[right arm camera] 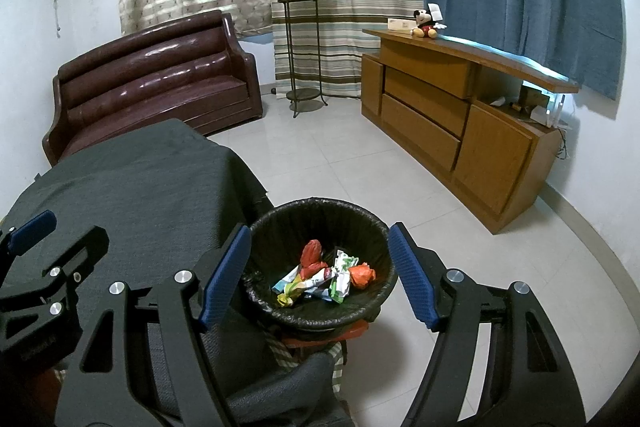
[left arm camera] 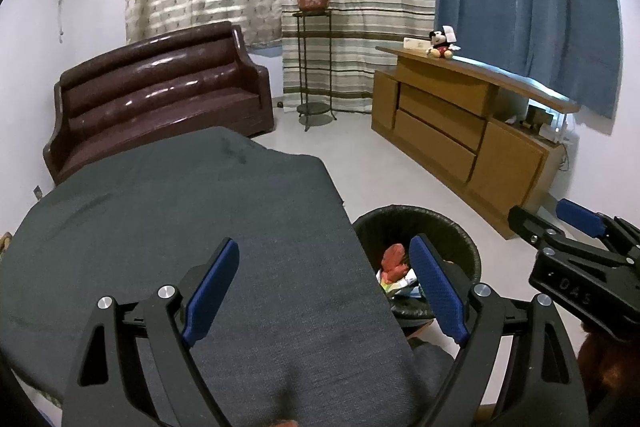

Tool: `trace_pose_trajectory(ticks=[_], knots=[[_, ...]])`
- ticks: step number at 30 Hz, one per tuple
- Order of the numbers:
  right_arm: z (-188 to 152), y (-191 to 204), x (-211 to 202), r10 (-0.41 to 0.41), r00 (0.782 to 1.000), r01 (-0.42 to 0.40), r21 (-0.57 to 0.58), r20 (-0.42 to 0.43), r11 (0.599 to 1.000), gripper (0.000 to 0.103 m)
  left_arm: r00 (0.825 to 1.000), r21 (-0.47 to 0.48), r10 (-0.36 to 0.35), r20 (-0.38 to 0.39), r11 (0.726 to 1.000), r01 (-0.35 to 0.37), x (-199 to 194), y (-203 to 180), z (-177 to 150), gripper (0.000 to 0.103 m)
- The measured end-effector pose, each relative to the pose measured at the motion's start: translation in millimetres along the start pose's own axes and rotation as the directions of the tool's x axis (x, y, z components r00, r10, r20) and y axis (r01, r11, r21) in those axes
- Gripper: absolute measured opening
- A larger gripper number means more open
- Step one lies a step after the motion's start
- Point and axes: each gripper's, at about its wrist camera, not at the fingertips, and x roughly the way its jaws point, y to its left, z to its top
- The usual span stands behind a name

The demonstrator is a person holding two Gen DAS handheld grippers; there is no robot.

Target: Collect trash

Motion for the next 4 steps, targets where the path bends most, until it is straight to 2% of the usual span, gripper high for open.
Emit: trace_pose_trajectory(ticks=[4], knots=[[-0.2,0.2,0.1,0.000,1.000,0.000,-0.002,-0.001,1.000,0.070,1.000,-0.008,0.000,-0.020,1.000,0.000,2.2,3.7,0.0,0.084]])
